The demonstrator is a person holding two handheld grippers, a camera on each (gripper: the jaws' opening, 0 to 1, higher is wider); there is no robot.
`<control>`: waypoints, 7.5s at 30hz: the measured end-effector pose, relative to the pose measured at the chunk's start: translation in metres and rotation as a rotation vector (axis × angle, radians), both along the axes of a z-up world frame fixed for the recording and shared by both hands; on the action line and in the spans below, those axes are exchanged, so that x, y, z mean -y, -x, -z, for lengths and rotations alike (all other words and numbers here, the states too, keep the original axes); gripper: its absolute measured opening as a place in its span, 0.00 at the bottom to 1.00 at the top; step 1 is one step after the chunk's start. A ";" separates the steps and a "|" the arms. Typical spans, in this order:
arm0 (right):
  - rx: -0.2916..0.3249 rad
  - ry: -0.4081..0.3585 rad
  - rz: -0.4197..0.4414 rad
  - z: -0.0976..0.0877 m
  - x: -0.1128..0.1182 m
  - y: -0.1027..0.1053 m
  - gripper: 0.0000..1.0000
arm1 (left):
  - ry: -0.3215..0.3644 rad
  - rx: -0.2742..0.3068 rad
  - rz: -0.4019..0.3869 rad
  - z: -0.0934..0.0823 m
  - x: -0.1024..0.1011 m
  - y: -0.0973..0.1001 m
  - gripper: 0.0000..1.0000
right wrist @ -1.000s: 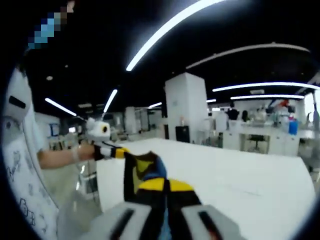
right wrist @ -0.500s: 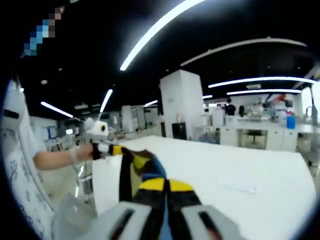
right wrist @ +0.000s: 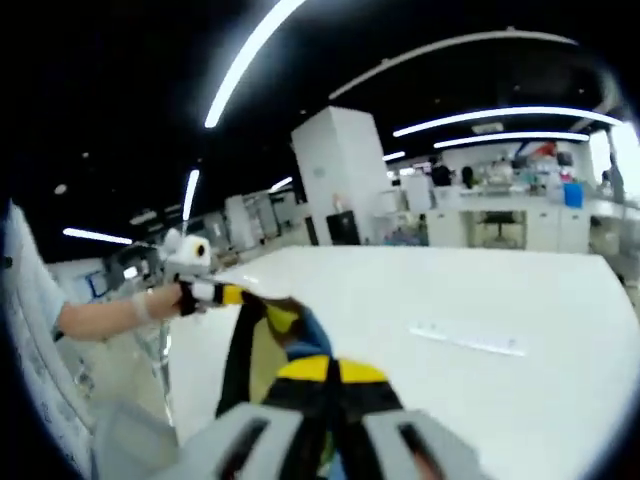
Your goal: Fold the garment on the visible template until the final outline fits inside the template.
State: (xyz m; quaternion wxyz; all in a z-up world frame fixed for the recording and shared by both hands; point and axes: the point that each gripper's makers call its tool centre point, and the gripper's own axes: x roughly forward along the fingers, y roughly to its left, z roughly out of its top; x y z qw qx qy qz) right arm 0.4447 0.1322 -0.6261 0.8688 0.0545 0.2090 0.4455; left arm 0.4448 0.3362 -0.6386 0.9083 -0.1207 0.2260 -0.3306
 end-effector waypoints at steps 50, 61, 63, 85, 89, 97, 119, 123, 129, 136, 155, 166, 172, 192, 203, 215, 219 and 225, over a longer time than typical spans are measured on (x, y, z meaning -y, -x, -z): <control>-0.294 0.234 0.089 0.210 -0.008 -0.118 0.00 | -0.034 -0.366 -0.115 0.196 0.003 -0.108 0.00; -0.249 0.243 0.055 0.200 -0.013 -0.113 0.06 | -0.060 -0.302 -0.046 0.186 0.006 -0.102 0.15; -0.243 0.233 0.055 0.195 -0.014 -0.112 0.11 | -0.054 -0.300 -0.044 0.181 0.007 -0.099 0.18; -0.204 0.304 -0.055 0.169 -0.017 -0.024 0.66 | -0.026 -0.203 0.004 0.119 0.025 -0.032 0.68; -0.199 0.322 -0.075 0.161 -0.017 -0.009 0.76 | -0.030 -0.203 0.008 0.110 0.023 -0.017 0.75; -0.218 0.332 -0.085 0.155 -0.012 0.021 0.92 | -0.109 -0.177 0.033 0.097 0.013 0.012 0.98; -0.181 0.298 -0.017 0.130 0.016 0.062 0.99 | -0.081 -0.153 -0.003 0.071 -0.003 0.074 0.99; -0.177 0.297 -0.005 0.128 0.020 0.066 0.99 | -0.068 -0.150 -0.011 0.067 -0.005 0.080 0.99; -0.168 0.293 0.003 0.125 0.024 0.072 0.99 | -0.054 -0.141 -0.026 0.064 -0.007 0.087 0.98; -0.162 0.291 0.000 0.126 0.027 0.087 0.97 | -0.059 -0.125 -0.024 0.068 -0.003 0.097 0.97; -0.140 0.285 -0.024 0.132 0.028 0.110 0.83 | -0.033 -0.097 -0.072 0.077 -0.009 0.132 0.96; -0.123 0.313 -0.078 0.150 0.022 0.125 0.65 | 0.003 -0.091 -0.094 0.076 -0.010 0.140 0.95; -0.113 0.341 -0.136 0.169 0.019 0.148 0.39 | 0.012 -0.103 -0.094 0.081 -0.009 0.142 0.95; -0.278 0.326 -0.140 0.211 -0.002 0.166 0.07 | 0.015 -0.143 -0.080 0.094 -0.002 0.144 0.94; -0.253 0.277 -0.108 0.185 0.007 0.153 0.00 | 0.014 -0.153 -0.075 0.098 -0.001 0.144 0.93; -0.115 0.225 -0.092 0.115 -0.008 0.094 0.00 | 0.025 -0.147 -0.063 0.095 0.004 0.143 0.92; -0.096 0.247 -0.109 0.116 -0.022 0.076 0.00 | 0.028 -0.148 -0.064 0.095 0.004 0.142 0.92; -0.102 0.283 -0.128 0.129 -0.048 0.059 0.00 | 0.034 -0.150 -0.070 0.095 0.004 0.142 0.92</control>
